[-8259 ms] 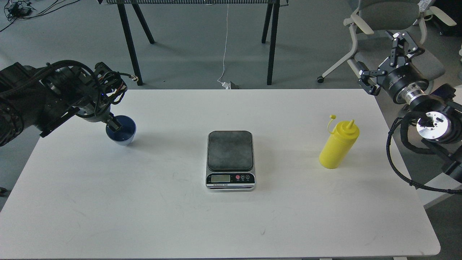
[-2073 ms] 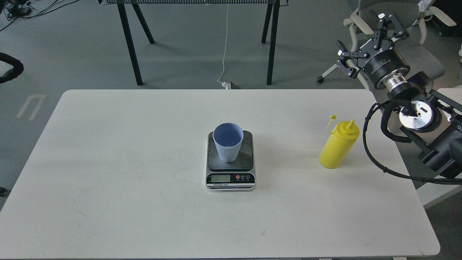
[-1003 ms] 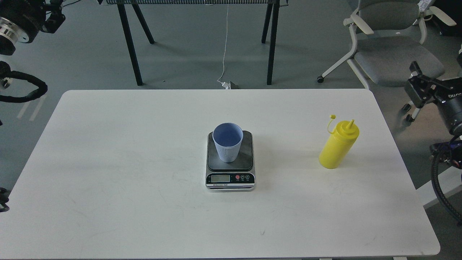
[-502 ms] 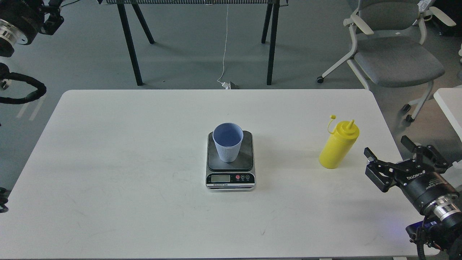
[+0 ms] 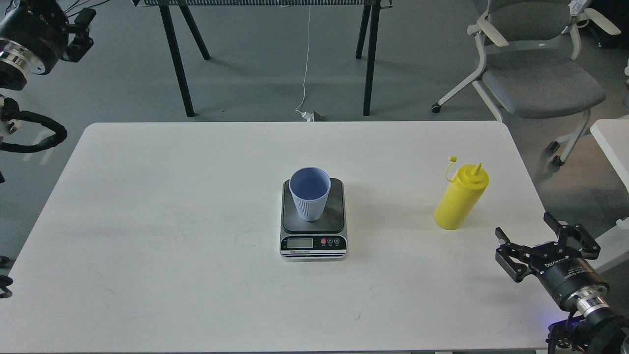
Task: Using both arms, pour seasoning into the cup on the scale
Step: 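Move the right gripper toward the yellow squeeze bottle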
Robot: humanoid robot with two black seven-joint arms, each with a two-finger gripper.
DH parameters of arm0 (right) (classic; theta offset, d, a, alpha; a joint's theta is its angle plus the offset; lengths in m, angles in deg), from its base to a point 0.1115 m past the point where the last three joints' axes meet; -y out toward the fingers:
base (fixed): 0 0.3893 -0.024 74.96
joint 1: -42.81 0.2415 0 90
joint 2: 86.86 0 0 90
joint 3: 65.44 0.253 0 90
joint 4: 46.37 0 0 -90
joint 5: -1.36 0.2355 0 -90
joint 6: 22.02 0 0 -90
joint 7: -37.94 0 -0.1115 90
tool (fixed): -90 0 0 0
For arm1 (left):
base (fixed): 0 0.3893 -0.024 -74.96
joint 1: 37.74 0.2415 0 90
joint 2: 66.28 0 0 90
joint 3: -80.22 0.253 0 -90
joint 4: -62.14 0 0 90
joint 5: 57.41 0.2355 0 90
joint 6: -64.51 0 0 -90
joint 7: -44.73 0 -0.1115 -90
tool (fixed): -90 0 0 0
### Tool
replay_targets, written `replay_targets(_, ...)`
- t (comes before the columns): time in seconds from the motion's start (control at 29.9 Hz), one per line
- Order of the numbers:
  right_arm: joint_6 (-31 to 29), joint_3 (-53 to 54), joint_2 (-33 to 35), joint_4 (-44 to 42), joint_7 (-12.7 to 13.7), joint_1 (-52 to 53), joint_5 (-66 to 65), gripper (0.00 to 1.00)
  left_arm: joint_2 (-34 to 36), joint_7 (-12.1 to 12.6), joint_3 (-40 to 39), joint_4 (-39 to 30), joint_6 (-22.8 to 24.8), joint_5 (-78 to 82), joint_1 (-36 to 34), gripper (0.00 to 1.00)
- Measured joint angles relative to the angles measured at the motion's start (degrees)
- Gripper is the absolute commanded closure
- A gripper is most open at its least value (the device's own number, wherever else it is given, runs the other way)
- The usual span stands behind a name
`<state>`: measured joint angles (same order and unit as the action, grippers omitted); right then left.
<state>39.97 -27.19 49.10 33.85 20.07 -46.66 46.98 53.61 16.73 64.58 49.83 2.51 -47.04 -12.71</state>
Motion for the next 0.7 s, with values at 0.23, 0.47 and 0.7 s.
replay_targets(0.23,0.0,-1.5,-6.24,-4.75,0.23,2.51,-3.59,0.01,-0.09,0.0,0.06,-0.01,0.0,0.0,0.02,0.0)
replay_targets(0.47,0.0,-1.97,-10.92,-7.46,0.38,4.07,-4.63,0.01,0.04,0.0,0.09,0.01,0.0,0.0,0.1,0.0)
replay_targets(0.7,0.0,-2.96,-12.53,-10.38,0.38,6.44,-5.01,0.01,0.07,0.0,0.09,0.0,0.0,0.0,0.54,0.0)
